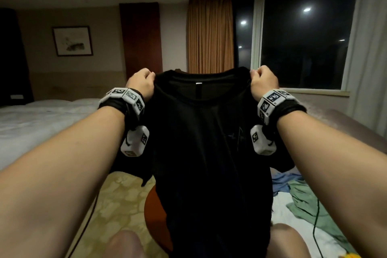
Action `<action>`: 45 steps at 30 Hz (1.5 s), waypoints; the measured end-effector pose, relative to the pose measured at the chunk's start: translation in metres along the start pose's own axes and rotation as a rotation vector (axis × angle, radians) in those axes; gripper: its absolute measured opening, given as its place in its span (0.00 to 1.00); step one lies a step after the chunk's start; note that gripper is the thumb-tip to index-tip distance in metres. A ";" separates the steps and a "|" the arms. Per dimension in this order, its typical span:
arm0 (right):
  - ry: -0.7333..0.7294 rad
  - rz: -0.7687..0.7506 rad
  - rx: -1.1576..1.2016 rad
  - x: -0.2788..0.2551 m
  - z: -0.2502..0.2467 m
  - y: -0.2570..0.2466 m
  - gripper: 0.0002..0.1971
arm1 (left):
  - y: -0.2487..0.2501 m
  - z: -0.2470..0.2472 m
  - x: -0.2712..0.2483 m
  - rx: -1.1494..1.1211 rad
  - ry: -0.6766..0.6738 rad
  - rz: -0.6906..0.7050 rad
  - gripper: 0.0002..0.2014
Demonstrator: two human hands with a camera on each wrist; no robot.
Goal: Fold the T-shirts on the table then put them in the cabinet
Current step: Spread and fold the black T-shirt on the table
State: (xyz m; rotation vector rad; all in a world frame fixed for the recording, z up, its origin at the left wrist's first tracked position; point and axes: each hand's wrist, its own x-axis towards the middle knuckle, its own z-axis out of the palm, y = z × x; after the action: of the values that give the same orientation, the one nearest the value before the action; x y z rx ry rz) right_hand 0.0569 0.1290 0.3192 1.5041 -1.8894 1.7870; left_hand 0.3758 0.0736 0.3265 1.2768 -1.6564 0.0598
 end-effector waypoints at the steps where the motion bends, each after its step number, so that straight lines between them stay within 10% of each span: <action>1: -0.006 -0.004 0.014 0.000 0.002 -0.002 0.12 | 0.001 -0.001 -0.001 -0.025 0.032 -0.011 0.13; 8: 0.057 -0.042 0.037 -0.005 0.004 -0.005 0.14 | 0.002 -0.009 -0.004 0.003 0.127 -0.020 0.13; 14: -0.349 0.035 -0.154 -0.003 0.002 0.012 0.18 | 0.002 -0.011 -0.016 0.184 -0.383 -0.224 0.20; 23: -0.419 0.084 -0.184 -0.018 0.009 0.043 0.11 | -0.012 0.024 -0.028 0.202 -0.478 -0.205 0.20; 45: -0.578 0.535 -0.443 -0.034 0.238 0.246 0.09 | -0.193 0.297 -0.039 0.169 -0.675 -0.539 0.14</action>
State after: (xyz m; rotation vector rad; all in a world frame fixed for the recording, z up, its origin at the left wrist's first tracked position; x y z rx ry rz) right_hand 0.0198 -0.0959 0.0619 1.5377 -2.9456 0.9752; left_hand 0.3221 -0.1514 0.0556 1.9802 -1.8069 -0.6314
